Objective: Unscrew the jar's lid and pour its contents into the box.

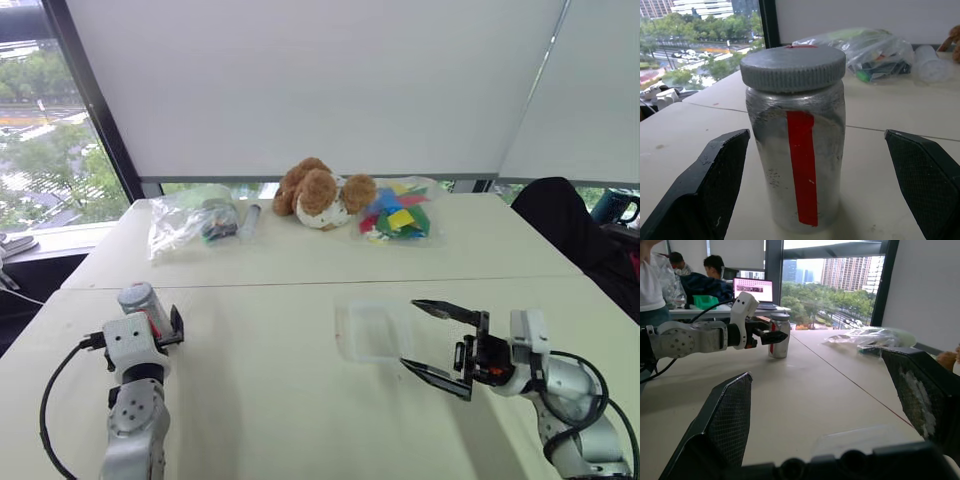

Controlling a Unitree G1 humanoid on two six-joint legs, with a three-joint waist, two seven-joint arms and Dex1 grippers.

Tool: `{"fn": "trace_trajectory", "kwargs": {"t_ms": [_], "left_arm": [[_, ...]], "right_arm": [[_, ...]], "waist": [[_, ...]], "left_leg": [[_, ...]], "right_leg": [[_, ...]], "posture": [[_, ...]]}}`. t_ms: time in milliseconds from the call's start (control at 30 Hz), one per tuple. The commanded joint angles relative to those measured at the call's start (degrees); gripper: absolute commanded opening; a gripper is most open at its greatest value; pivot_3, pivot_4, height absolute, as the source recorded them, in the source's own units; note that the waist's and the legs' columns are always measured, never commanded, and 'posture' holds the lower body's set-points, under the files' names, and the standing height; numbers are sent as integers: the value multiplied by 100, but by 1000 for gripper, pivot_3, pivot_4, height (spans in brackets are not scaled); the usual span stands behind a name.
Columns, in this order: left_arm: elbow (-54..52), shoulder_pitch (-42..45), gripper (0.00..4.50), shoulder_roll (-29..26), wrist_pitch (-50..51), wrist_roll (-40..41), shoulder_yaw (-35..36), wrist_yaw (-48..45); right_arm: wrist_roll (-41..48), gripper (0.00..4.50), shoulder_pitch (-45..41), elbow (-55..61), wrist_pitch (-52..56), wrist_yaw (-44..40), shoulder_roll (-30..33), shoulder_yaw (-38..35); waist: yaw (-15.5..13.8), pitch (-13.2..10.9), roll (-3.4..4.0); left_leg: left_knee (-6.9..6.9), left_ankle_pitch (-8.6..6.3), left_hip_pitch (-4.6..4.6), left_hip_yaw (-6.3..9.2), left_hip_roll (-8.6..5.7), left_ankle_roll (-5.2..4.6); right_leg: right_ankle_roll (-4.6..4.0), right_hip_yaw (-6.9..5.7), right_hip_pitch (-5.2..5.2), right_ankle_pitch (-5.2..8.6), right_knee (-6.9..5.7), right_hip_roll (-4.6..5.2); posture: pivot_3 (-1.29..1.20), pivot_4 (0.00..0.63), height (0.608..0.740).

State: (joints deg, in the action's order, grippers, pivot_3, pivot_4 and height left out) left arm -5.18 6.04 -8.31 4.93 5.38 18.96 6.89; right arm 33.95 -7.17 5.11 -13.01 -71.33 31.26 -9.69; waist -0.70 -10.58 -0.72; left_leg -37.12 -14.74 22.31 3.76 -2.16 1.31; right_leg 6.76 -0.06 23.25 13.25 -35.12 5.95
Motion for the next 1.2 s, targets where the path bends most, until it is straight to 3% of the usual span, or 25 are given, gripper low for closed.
{"fn": "trace_trajectory", "kwargs": {"t_ms": [33,500,667,900,1033,1200], "left_arm": [[109,251,4464,-13,-194,-107,-11,142],[483,629,4464,-101,-216,-116,1,188],[689,698,2179,-153,-339,-72,34,142],[917,700,2035,-252,-654,130,162,-81],[737,697,2035,-463,-1189,1000,309,-1167],[126,509,2035,-1494,-714,2462,185,-3680]], "right_arm": [[48,4500,-24,251,-91,22,85,-126],[-41,4500,136,156,-276,91,56,-154],[-49,4500,184,124,-315,116,51,-140],[-68,4500,259,88,-337,140,38,-147],[-39,4500,330,177,-301,217,98,-240],[192,4500,507,719,546,544,544,-399]], "waist": [[-5,0,0],[-7,0,0],[-8,0,-1],[-7,0,0],[-7,0,-1],[-2,-1,1]], "left_leg": [[0,0,0,1,0,0],[-2,1,0,0,-1,1],[-2,1,0,1,-2,1],[-2,1,0,1,-2,2],[-2,1,0,1,-1,2],[-1,2,2,-1,2,3]], "right_leg": [[0,0,0,0,-1,-1],[3,0,-2,-2,0,0],[4,0,-1,-2,-1,0],[4,0,-2,-2,-1,0],[4,0,-1,-2,-1,0],[-12,1,2,6,-1,1]], "posture": [[0,150,740],[0,150,740],[0,150,740],[0,150,740],[0,150,740],[0,150,740]]}}
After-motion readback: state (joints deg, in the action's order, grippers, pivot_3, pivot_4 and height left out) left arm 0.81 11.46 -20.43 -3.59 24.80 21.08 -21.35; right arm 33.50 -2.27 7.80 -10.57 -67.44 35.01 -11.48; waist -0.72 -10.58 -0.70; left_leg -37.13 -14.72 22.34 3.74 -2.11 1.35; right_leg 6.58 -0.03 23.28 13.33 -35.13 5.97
